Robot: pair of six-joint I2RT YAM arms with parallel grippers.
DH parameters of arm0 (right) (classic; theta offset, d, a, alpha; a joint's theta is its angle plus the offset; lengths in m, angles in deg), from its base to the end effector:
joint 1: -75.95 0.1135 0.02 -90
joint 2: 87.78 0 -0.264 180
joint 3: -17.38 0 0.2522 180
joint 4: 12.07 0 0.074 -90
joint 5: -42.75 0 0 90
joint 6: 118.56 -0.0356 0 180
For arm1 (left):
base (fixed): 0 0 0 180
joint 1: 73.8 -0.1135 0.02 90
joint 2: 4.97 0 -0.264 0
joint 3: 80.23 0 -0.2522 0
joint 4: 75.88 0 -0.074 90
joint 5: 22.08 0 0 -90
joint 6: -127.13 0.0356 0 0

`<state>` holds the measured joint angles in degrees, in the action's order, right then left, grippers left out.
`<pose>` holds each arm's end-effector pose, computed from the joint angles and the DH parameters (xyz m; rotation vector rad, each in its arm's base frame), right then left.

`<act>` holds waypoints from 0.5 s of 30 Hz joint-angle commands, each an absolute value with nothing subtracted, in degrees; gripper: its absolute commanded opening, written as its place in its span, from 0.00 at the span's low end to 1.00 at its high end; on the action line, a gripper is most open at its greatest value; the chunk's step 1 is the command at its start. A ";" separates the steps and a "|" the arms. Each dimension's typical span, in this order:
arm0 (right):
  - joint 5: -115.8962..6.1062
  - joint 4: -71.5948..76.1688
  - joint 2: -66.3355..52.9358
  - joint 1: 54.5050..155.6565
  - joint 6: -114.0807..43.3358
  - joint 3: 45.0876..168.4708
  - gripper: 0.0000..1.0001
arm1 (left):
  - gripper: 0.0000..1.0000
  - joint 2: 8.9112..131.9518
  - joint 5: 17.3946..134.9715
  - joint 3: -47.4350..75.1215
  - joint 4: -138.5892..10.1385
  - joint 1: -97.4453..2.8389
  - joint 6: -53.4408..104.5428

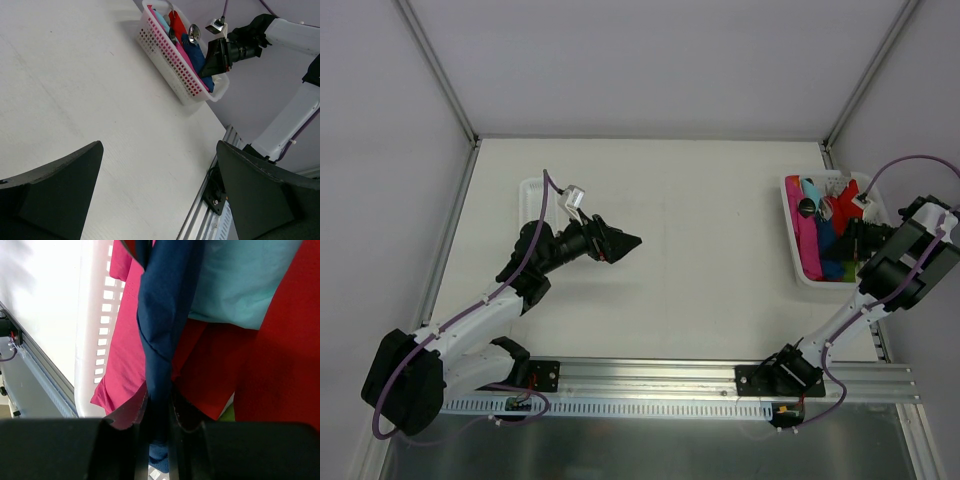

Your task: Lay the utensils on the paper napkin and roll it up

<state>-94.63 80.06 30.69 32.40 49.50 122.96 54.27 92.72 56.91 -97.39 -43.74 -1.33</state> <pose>0.2835 -0.2334 0.1946 -0.5848 2.3553 0.7974 0.1940 -0.1296 0.2787 0.2639 1.6076 -1.2632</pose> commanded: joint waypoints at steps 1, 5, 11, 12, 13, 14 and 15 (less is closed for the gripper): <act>-93.31 95.30 35.09 28.93 49.49 122.99 0.02 | 0.99 53.82 91.74 56.57 -99.74 -43.13 -0.22; -91.73 94.25 35.18 28.41 49.32 122.73 0.07 | 0.99 54.00 91.83 56.66 -99.91 -43.22 -0.40; -88.83 88.54 35.09 28.14 44.76 120.97 0.27 | 0.99 54.35 91.83 56.22 -100.00 -43.13 -0.40; -88.74 88.35 35.44 28.14 44.57 120.97 0.28 | 0.99 54.44 91.83 56.04 -99.92 -43.22 -0.31; -88.30 88.09 35.62 28.14 44.22 121.14 0.29 | 0.99 54.44 91.83 55.95 -99.65 -43.22 -0.31; -88.04 87.31 35.70 28.14 43.52 121.15 0.31 | 0.99 54.44 91.92 55.69 -99.56 -43.22 -0.22; -87.86 87.04 35.71 28.14 42.99 121.32 0.32 | 0.99 54.44 92.00 55.69 -99.48 -43.22 -0.22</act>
